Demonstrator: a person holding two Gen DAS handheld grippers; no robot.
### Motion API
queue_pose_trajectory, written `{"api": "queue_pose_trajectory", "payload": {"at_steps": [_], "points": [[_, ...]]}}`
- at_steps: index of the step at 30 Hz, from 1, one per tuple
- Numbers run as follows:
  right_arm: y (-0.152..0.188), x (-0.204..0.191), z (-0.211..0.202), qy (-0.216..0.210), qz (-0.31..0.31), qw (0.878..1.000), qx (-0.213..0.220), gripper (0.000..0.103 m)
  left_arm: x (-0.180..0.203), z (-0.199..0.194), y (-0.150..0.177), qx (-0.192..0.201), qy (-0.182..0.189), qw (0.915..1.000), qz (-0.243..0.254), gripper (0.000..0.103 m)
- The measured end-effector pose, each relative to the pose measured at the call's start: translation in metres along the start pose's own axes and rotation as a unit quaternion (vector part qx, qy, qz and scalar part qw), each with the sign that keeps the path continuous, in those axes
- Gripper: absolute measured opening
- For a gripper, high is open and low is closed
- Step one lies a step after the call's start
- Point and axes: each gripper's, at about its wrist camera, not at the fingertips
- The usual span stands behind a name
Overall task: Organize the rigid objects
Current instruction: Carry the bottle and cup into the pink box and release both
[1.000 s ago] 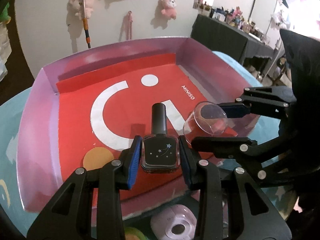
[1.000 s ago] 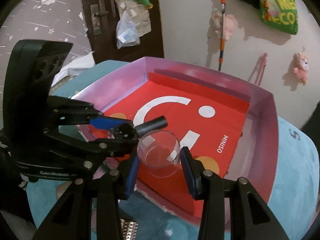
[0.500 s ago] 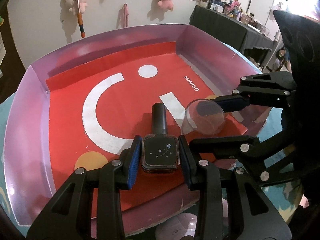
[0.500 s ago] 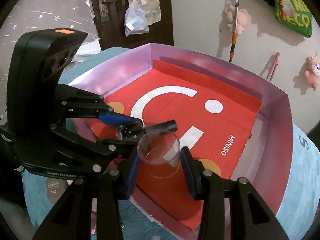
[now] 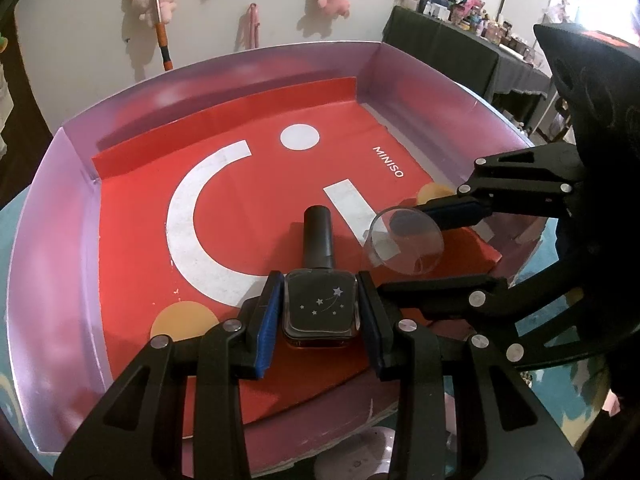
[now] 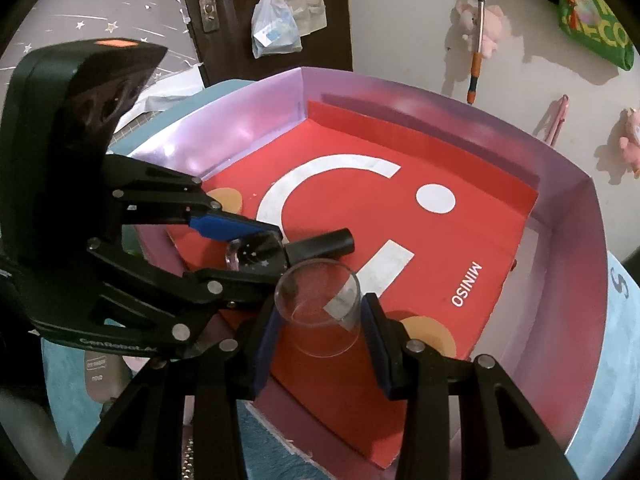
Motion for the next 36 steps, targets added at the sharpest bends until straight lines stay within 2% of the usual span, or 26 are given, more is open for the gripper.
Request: {"api": "queue_pose_trajectory", "payload": {"at_steps": [14, 22, 33, 35, 36], "points": [[0.000, 0.001, 0.000, -0.007, 0.001, 1.000, 0.001, 0.044, 0.001, -0.001, 0.001, -0.003, -0.003, 1.0000, 0.002, 0.035], [-0.002, 0.000, 0.000, -0.008, 0.000, 1.000, 0.002, 0.044, 0.000, -0.005, 0.002, 0.005, -0.005, 1.0000, 0.001, 0.045], [-0.005, 0.000, -0.018, 0.002, 0.001, 1.000, 0.016, 0.045, 0.005, -0.026, -0.002, 0.027, -0.013, 0.9995, 0.001, 0.046], [-0.007, -0.001, -0.026, 0.007, 0.003, 1.000, 0.022, 0.048, 0.006, -0.034, -0.001, 0.036, -0.014, 0.9992, 0.000, 0.052], [-0.007, -0.001, -0.030, 0.008, 0.004, 1.000, 0.025, 0.049, 0.007, -0.039, 0.000, 0.041, -0.015, 0.9990, -0.001, 0.060]]}}
Point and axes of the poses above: each gripper's, at about its wrist camera, not at the fingertips, and z roughly the way its jaws point, x to its right, y to its underside, and after that the axes turned 14 degrees about y, right-handed
